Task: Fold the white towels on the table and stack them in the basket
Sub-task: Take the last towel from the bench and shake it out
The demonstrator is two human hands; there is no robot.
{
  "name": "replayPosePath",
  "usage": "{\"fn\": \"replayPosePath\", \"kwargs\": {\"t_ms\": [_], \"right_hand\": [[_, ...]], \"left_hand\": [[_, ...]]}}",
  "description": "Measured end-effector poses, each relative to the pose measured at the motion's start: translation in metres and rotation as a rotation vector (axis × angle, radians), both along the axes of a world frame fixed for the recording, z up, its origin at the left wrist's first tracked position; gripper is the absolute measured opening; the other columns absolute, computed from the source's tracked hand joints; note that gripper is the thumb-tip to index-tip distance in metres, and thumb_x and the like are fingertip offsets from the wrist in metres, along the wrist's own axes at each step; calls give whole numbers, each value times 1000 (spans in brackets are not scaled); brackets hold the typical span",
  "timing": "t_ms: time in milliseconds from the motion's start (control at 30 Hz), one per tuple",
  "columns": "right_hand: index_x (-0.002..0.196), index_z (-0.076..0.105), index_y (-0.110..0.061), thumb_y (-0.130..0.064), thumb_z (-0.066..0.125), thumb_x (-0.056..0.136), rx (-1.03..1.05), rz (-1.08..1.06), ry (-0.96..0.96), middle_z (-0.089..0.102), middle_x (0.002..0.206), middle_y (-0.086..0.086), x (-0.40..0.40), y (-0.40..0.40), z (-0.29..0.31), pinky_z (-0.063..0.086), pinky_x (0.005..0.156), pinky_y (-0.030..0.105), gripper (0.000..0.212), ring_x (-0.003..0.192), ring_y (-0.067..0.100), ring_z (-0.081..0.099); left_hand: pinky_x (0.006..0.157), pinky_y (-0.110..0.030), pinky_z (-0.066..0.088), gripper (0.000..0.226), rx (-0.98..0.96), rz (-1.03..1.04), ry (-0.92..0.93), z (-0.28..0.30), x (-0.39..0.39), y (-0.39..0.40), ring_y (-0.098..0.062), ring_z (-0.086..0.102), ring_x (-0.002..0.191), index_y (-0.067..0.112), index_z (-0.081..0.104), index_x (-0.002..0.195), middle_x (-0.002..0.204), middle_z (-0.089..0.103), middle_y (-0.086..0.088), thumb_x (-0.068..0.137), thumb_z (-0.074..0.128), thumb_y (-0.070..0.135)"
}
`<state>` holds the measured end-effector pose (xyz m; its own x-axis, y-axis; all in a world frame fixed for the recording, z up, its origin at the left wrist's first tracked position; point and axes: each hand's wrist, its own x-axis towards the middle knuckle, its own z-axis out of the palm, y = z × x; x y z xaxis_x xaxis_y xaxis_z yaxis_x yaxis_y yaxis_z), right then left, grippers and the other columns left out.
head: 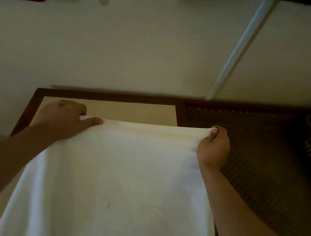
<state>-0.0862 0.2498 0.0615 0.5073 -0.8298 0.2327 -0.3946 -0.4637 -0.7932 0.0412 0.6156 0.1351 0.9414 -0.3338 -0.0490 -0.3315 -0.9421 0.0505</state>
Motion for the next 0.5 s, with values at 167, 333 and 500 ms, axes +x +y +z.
{"fn": "replayPosePath", "kwargs": {"t_ms": [167,333,500], "right_hand": [[111,65,-5,-18,40,108,6,45,80,64,113,18,113,-35,-35,33,74,30,29,99,36,59],[107,66,-1,-11,40,104,-63,61,183,57,116,21,187,-59,-75,40,82,38,28,98,41,56],[108,68,-1,-10,45,100,-126,89,243,57,116,23,221,-73,-98,41,89,41,26,103,43,56]], "left_hand": [[83,-40,48,65,65,19,91,-36,102,-31,-30,61,102,28,66,95,112,69,-6,81,40,86],[87,-44,51,74,107,1,123,-72,161,-57,-38,62,112,28,71,118,122,69,-15,81,40,85],[88,-44,52,80,104,18,184,-101,193,-64,-38,62,112,31,66,131,124,67,-15,81,38,86]]}}
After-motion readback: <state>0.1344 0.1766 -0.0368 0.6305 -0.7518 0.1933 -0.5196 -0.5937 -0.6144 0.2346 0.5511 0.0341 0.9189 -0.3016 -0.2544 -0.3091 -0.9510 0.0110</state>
